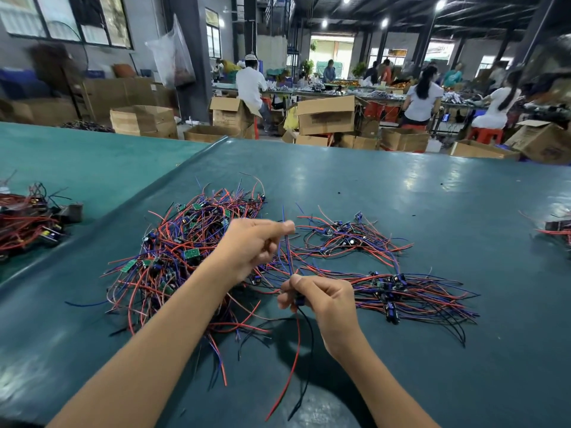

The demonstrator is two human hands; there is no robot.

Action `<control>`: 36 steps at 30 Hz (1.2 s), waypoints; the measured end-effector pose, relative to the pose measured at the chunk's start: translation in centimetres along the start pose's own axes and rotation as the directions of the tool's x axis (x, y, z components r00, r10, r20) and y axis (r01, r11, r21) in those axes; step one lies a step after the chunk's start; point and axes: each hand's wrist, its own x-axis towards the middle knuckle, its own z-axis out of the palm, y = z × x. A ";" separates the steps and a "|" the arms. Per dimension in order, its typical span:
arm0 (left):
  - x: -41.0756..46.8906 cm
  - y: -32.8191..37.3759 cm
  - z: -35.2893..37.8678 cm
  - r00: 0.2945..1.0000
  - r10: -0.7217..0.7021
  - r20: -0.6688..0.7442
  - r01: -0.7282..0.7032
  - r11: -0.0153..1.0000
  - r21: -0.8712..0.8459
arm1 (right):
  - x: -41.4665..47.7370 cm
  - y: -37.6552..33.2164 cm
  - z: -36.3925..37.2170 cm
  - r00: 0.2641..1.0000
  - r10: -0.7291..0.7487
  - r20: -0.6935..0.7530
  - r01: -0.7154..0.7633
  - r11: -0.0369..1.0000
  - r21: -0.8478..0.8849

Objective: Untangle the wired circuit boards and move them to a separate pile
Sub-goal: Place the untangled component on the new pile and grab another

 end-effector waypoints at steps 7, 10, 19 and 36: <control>-0.1 -0.1 0.3 0.994 -0.059 0.096 0.044 0.988 0.148 | 0.2 0.1 -0.3 1.000 -0.007 -0.021 0.008 0.998 0.067; -2.6 -2.6 0.3 0.958 -0.163 0.235 0.095 0.957 0.275 | 0.8 0.0 -0.2 0.992 -0.019 -0.124 0.031 0.995 0.091; -5.4 -5.3 1.7 0.967 -0.028 0.254 -0.005 0.992 0.128 | 1.4 -1.0 -1.1 0.962 0.224 -0.158 -0.194 0.963 0.185; -4.4 -2.6 1.0 0.976 0.093 0.198 -0.086 0.995 -0.042 | 1.2 -1.7 -1.0 0.977 0.205 0.066 -0.215 0.946 0.241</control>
